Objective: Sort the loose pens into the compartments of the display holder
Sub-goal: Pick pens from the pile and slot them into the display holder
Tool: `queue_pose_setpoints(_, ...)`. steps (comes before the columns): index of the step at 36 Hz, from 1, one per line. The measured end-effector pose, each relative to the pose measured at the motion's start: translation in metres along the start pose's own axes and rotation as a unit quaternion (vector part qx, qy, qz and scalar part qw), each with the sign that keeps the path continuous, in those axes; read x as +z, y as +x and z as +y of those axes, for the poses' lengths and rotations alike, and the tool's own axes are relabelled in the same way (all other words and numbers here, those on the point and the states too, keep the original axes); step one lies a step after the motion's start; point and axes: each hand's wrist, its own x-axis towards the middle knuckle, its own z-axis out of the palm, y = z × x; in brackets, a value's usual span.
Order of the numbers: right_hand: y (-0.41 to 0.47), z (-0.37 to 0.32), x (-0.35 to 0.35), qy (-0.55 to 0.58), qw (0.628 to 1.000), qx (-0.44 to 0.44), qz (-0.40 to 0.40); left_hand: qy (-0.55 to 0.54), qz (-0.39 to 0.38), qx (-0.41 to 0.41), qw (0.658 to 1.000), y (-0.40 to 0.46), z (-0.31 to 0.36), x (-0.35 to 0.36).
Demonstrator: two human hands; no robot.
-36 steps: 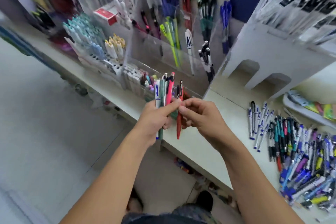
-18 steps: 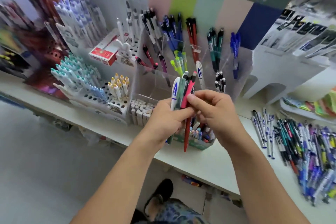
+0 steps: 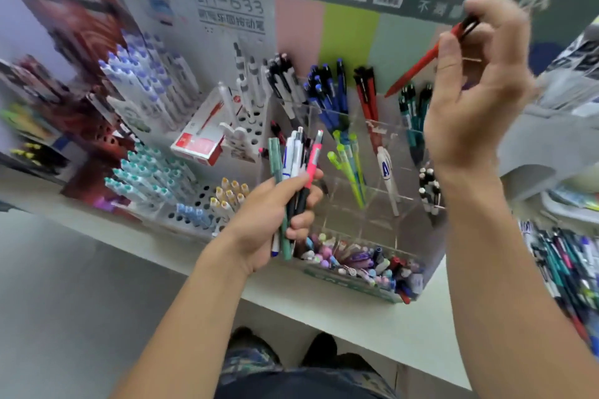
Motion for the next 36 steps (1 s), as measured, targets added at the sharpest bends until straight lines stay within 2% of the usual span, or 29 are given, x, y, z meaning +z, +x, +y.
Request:
queue_pose_setpoints(3,-0.01,0.011,0.015,-0.059,0.994,0.024,-0.085,0.006,-0.009,-0.007,1.0,0.008,0.002,-0.01)
queue_pose_setpoints(5,-0.017,0.016,0.024,-0.101,0.98,0.05,-0.164,0.02,-0.007,-0.012,1.0,0.014,0.007,-0.017)
queue_pose_setpoints(7,-0.021,0.017,0.031,-0.127,0.967,0.07,-0.208,0.033,-0.005,-0.02,0.999,0.017,0.011,-0.025)
queue_pose_setpoints(10,-0.024,0.011,0.036,-0.161,0.958,0.078,-0.222,0.063,-0.009,-0.025,0.998,0.018,0.016,-0.036)
queue_pose_setpoints(13,-0.03,-0.007,0.036,-0.234,0.952,0.079,-0.182,0.112,-0.001,-0.015,0.994,0.017,0.018,-0.046)
queue_pose_setpoints(15,-0.04,-0.031,0.034,-0.203,0.964,0.104,-0.137,0.129,0.012,0.001,0.992,0.016,0.018,-0.052)
queue_pose_setpoints(17,-0.057,-0.058,0.036,-0.146,0.958,0.177,-0.172,0.131,0.029,0.015,0.991,0.015,0.017,-0.056)
queue_pose_setpoints(19,-0.078,-0.075,0.044,-0.118,0.914,0.284,-0.265,0.137,0.035,0.026,0.99,0.015,0.018,-0.059)
queue_pose_setpoints(21,-0.095,-0.079,0.054,-0.072,0.877,0.358,-0.312,0.15,0.019,0.024,0.988,0.017,0.02,-0.061)
queue_pose_setpoints(23,-0.1,-0.079,0.061,0.022,0.86,0.426,-0.28,0.159,0.006,0.027,0.987,0.018,0.025,-0.063)
queue_pose_setpoints(25,-0.094,-0.078,0.06,0.118,0.858,0.461,-0.191,0.17,0.014,0.052,0.984,0.017,0.029,-0.066)
queue_pose_setpoints(28,-0.079,-0.075,0.053,0.172,0.895,0.406,-0.066,0.174,0.032,0.092,0.98,0.013,0.037,-0.076)
queue_pose_setpoints(30,-0.076,-0.071,0.055,0.161,0.917,0.36,-0.06,0.146,0.016,0.079,0.986,0.011,0.04,-0.084)
queue_pose_setpoints(33,-0.087,-0.065,0.069,0.035,0.946,0.279,-0.164,0.134,-0.01,0.047,0.99,0.009,0.04,-0.089)
queue_pose_setpoints(36,-0.107,-0.062,0.085,-0.083,0.936,0.196,-0.281,0.117,-0.028,0.023,0.992,0.008,0.038,-0.09)
